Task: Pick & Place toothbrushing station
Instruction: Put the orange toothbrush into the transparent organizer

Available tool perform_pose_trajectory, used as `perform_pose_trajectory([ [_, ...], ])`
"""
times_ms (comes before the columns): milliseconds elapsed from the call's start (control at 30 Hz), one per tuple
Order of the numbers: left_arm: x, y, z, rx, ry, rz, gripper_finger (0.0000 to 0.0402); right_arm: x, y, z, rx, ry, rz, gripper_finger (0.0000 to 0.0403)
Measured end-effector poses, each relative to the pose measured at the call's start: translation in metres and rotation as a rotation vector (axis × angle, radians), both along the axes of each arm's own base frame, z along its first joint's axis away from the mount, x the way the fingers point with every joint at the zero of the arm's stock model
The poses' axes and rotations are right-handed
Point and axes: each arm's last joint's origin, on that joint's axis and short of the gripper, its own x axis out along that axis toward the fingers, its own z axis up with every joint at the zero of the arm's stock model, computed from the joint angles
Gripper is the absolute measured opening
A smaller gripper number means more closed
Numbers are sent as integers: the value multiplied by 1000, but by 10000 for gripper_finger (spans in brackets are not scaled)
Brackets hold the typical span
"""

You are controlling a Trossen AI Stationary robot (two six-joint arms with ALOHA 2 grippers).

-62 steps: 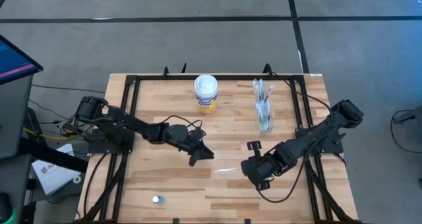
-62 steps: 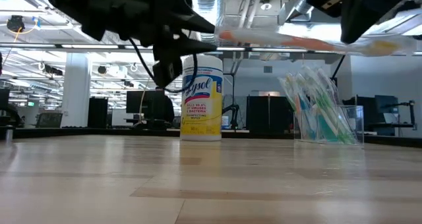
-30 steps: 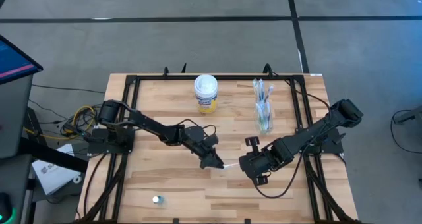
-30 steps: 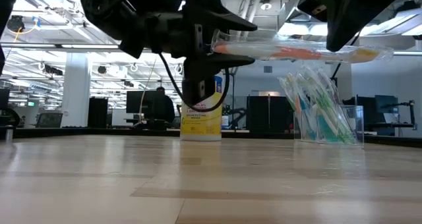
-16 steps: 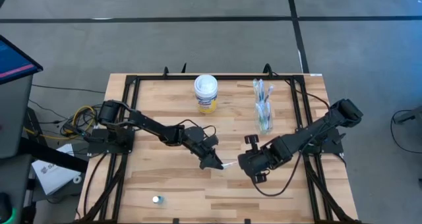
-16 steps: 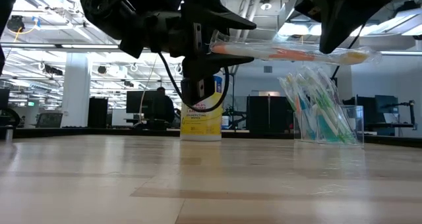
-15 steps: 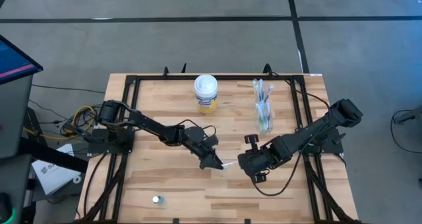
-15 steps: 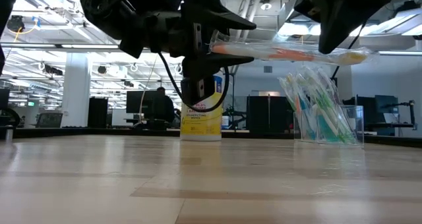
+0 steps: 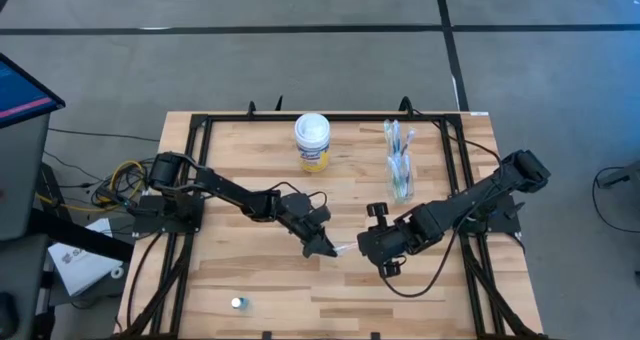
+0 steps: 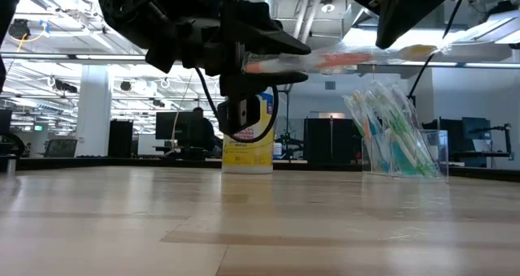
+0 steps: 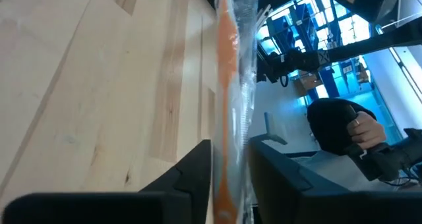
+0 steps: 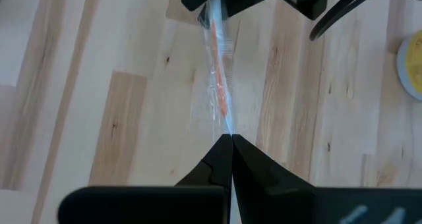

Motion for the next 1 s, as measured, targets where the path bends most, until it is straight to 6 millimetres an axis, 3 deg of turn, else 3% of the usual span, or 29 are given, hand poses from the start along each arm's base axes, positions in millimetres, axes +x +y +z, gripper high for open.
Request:
perform_pose_trajectory([
  [233, 0, 0, -1, 32, -12, -12, 16, 0, 0, 0, 1, 0, 1, 0],
  [600, -1, 3, -6, 149, -2, 81, 15, 3, 3, 8, 24, -91, -4, 5],
  [800, -2, 3, -7, 272, -32, 171, 15, 3, 8, 11, 14, -150, -32, 45],
  [1000, -16, -5, -5, 399, -72, 296, 15, 0, 18, 12, 6, -205, -53, 82],
])
